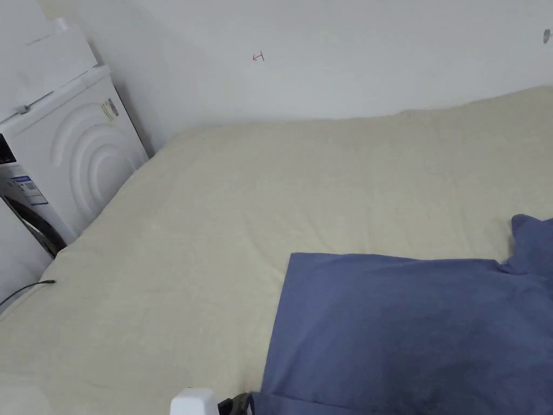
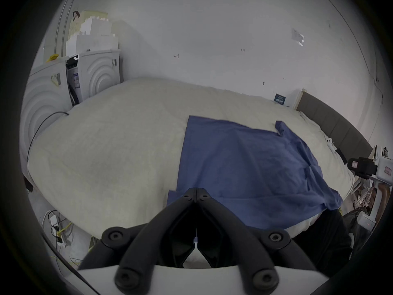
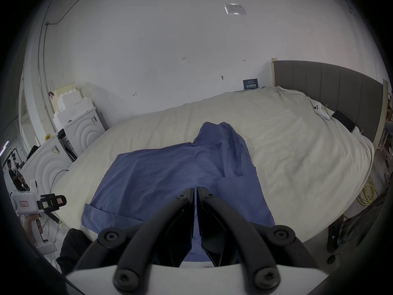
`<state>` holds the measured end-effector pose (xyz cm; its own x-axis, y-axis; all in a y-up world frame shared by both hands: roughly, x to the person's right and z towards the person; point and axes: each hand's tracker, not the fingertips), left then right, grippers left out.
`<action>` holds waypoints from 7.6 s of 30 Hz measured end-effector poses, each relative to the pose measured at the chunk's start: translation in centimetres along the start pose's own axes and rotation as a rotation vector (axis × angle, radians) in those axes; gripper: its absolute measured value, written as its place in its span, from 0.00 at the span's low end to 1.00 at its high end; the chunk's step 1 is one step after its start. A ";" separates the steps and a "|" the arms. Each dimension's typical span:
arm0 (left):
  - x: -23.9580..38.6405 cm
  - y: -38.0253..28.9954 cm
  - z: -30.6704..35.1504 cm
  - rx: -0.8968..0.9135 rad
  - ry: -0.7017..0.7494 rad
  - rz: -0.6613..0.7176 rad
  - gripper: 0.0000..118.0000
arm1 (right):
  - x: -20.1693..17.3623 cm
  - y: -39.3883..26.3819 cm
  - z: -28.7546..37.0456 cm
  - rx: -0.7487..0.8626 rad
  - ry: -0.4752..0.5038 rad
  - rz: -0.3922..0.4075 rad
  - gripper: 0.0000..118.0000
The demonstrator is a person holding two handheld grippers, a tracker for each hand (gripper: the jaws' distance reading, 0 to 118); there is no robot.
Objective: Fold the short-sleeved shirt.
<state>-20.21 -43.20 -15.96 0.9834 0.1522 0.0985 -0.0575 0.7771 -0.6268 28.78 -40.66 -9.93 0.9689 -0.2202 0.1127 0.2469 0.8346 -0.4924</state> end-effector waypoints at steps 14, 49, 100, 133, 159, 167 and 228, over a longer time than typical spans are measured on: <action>-1.0 -0.7 -8.1 -0.182 0.026 -0.026 0.61 | 1.0 -0.6 0.3 -0.025 -0.004 -0.008 0.03; 0.0 -1.4 -11.1 -0.260 0.035 -0.068 0.10 | 12.3 -5.4 -6.0 -0.468 -0.181 -0.165 0.37; 2.4 11.2 -0.7 0.294 -0.046 -0.093 0.78 | 3.7 7.9 -1.2 0.168 -0.074 -0.059 0.81; 2.9 3.5 -7.1 0.106 -0.018 -0.032 0.44 | -0.6 0.1 0.5 0.010 0.001 0.011 0.02; 3.5 6.2 -23.9 -0.121 0.008 -0.063 0.16 | 2.7 0.8 -5.6 -0.089 -0.138 -0.015 0.63; 2.5 6.1 -23.9 -0.134 -0.027 -0.033 0.16 | 9.4 3.0 -17.7 -0.120 -0.261 -0.212 0.85; 6.4 2.5 2.3 0.172 -0.121 -0.092 0.06 | -3.0 -0.1 -1.3 0.015 -0.014 0.134 0.03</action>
<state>-14.46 -38.91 -15.09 0.9586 0.1401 0.2477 -0.0074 0.8823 -0.4706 25.86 -40.70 -11.30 0.9934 -0.0989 0.0586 0.1149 0.8636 -0.4909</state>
